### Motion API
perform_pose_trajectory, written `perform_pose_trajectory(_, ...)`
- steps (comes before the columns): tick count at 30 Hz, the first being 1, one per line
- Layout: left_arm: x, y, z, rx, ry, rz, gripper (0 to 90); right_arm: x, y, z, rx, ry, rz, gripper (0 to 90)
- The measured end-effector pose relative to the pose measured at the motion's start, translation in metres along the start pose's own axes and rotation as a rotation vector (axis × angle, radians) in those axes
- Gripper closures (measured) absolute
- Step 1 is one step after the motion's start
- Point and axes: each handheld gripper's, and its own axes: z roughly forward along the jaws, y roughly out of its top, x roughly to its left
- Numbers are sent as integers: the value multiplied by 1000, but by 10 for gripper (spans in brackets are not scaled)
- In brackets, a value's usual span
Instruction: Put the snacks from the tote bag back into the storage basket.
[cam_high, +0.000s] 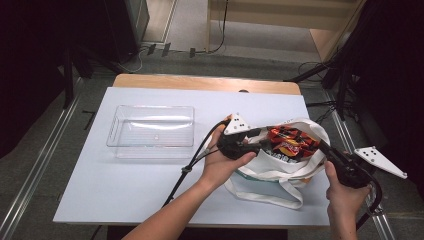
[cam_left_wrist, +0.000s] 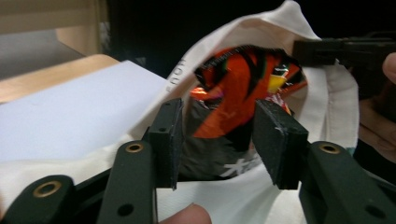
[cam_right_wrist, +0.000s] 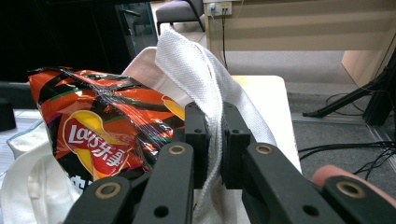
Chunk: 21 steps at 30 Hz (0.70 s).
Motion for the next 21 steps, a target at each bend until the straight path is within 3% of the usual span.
perform_pose_trajectory(3,-1,-1,8,12,15,-10,531,0,0,0,0,2,-1,854)
perform_pose_trajectory(6,1,3,13,24,-20,-15,630,0,-1,0,0,10,0,855)
perform_pose_trajectory(7,3,4,14,24,-12,-11,659,0,-1,0,2,8,-2,855)
perform_pose_trajectory(11,4,8,15,53,-31,-19,900,-1,-1,0,-4,12,-5,854)
perform_pose_trajectory(15,9,9,14,60,-42,-51,900,0,0,-2,-28,-13,-6,844)
perform_pose_trajectory(18,9,8,10,57,-30,-42,900,-4,2,-5,-46,-62,12,831)
perform_pose_trajectory(21,11,5,7,40,-26,-47,900,-11,1,-6,-39,-77,36,839)
